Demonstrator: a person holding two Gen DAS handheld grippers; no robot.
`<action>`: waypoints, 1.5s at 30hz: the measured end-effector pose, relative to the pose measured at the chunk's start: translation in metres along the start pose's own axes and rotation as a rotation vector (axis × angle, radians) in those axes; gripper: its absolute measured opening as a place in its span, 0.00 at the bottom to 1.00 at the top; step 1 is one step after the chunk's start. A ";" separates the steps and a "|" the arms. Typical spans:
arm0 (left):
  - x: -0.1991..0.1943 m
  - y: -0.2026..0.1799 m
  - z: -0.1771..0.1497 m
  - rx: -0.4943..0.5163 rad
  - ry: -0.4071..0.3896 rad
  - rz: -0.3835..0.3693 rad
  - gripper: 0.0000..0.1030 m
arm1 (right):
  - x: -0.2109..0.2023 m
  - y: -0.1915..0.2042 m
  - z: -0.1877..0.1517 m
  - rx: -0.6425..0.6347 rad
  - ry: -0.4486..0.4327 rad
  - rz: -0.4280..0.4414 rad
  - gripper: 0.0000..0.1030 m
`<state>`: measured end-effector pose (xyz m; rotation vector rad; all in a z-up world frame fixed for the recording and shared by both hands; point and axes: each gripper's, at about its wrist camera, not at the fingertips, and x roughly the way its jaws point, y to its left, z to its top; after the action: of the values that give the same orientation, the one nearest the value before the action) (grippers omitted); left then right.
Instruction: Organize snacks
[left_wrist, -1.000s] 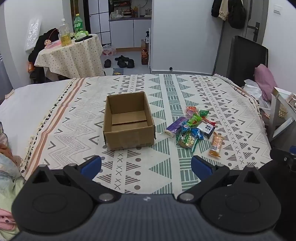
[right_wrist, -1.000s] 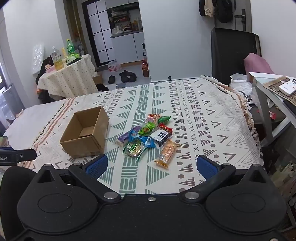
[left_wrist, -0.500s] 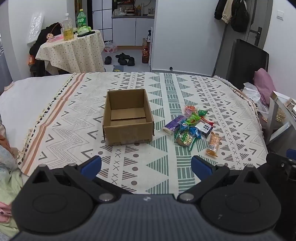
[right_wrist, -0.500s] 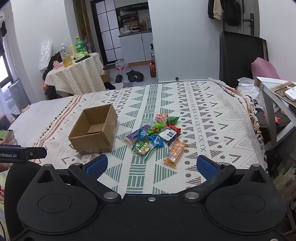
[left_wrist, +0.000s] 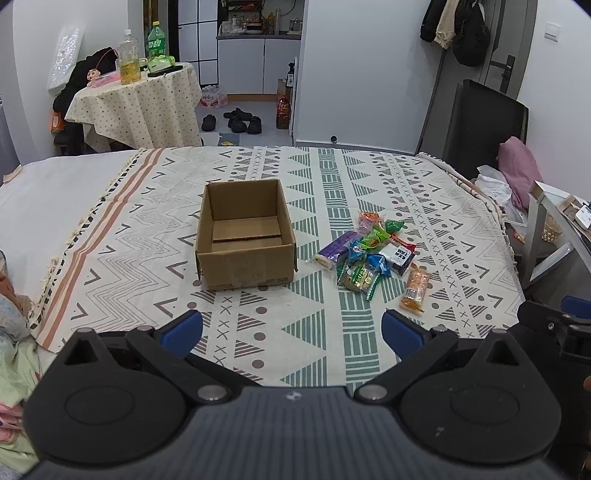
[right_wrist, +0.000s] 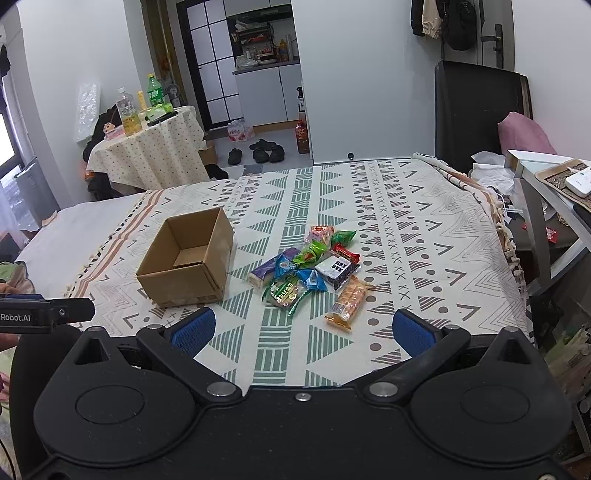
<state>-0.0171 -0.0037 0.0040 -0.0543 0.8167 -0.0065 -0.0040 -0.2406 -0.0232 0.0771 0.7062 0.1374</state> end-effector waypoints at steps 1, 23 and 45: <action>0.000 0.000 0.000 0.000 -0.001 0.000 1.00 | 0.000 0.000 0.000 0.002 0.000 0.001 1.00; -0.001 0.000 -0.005 0.017 0.009 0.000 1.00 | -0.002 0.002 -0.004 -0.015 0.014 0.002 1.00; 0.002 -0.012 -0.001 0.025 0.008 -0.008 1.00 | -0.003 0.000 -0.003 -0.008 0.007 0.008 1.00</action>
<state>-0.0163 -0.0158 0.0029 -0.0341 0.8243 -0.0239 -0.0081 -0.2408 -0.0238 0.0717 0.7126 0.1484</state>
